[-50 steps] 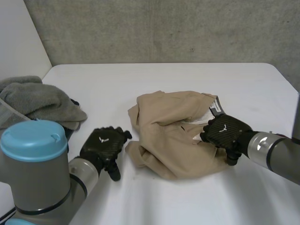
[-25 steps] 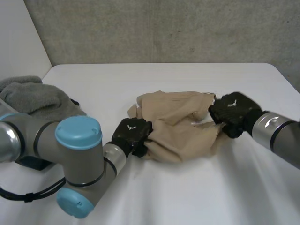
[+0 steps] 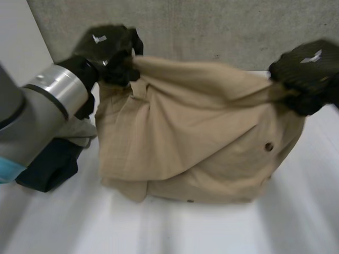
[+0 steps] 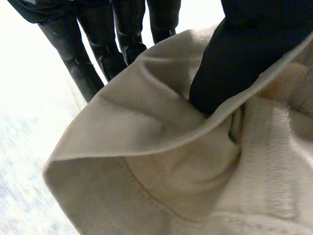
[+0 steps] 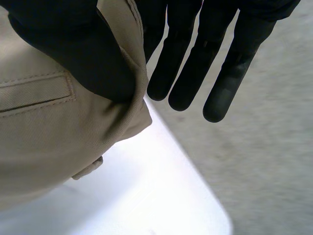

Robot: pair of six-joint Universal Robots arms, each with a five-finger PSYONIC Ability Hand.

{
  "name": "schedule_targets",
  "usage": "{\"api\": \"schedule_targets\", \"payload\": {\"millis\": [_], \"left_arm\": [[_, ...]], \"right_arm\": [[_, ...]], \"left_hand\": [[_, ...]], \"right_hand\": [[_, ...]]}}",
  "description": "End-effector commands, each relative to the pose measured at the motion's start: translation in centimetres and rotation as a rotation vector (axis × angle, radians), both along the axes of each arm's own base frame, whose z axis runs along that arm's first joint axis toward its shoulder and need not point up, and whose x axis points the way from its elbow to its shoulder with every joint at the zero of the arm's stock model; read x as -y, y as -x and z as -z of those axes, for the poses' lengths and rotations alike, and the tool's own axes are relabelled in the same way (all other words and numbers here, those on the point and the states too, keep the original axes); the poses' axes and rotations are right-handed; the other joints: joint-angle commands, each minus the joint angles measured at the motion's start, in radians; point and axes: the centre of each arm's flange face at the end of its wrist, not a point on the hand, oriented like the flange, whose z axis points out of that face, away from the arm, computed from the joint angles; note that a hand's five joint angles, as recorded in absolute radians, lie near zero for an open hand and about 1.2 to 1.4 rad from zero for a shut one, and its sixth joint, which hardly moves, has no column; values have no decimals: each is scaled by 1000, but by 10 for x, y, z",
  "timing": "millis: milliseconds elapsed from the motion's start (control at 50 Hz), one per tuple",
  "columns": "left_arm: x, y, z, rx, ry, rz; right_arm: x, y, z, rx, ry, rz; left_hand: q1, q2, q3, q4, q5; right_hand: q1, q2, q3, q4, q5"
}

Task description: Fold the laundry.

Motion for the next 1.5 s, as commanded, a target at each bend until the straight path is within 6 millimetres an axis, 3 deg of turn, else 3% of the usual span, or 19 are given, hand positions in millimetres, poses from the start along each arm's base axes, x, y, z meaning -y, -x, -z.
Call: {"api": "schedule_targets", "payload": {"millis": [20,100,160,220,240,280,340,380,520,660,740,820,1040,1180,1280,1320,1380,1400,1500], "left_arm": [[46,22,69,75,-143,30],[75,32,102,92,-180,15],[83,35,113,106,-182,12],[87,36,120,126,-179,9],[86,35,122,135,-179,8],[84,36,123,149,-181,7],[76,31,128,184,-212,-17],[64,24,111,196,-201,-49],[14,8,76,227,-145,-58],[0,11,98,282,-181,-26],[9,19,135,377,-219,-11],[12,29,154,441,-215,12],[39,42,177,422,-141,-19],[60,51,189,423,-80,-30],[82,58,171,398,52,-55],[98,60,149,347,147,-88],[123,59,106,247,308,-147],[133,60,81,188,402,-176],[144,59,-2,-29,659,-236]], "right_arm": [[10,-44,73,-60,-232,-106],[28,-57,104,1,-289,-60],[40,-60,122,51,-307,-15],[45,-63,135,79,-332,4],[45,-63,138,81,-338,6],[44,-64,141,88,-352,7],[47,-63,140,106,-345,16],[48,-62,139,112,-341,16],[44,-59,143,100,-364,17],[36,-56,147,89,-378,14],[34,-56,149,86,-385,13],[34,-56,150,85,-388,16],[35,-55,150,85,-379,17],[44,-59,146,96,-323,12],[69,-70,134,135,-199,6],[80,-74,126,158,-144,18],[106,-85,91,256,49,55],[111,-86,82,281,97,65],[138,-86,1,538,553,140]], "left_hand": [[259,199,207,199,254],[259,199,207,199,254],[259,199,207,199,254],[-151,-210,-202,-210,-155],[-440,-499,-491,-500,-445],[-653,-713,-704,-713,-658],[-716,-775,-767,-775,-720],[-719,-778,-770,-778,-723],[-646,-705,-697,-705,-650],[-501,-561,-553,-561,-506],[-493,-552,-544,-552,-497],[-478,-537,-529,-538,-483],[-466,-526,-518,-526,-471],[257,198,206,197,252],[259,199,207,199,254],[259,199,207,199,254],[259,199,207,199,254],[259,199,207,199,254],[259,199,207,199,254]], "right_hand": [[309,219,208,199,211],[309,219,208,199,211],[309,219,208,199,211],[309,219,208,199,211],[309,219,208,199,211],[309,219,208,199,211],[309,219,208,199,211],[309,219,208,199,211],[309,219,208,199,211],[309,219,208,199,211],[309,219,208,199,211],[309,219,208,199,211],[309,219,208,199,211],[309,219,208,199,211],[309,219,208,199,211],[309,219,208,199,211],[309,219,208,199,211],[309,219,208,199,211],[309,219,208,199,211]]}}
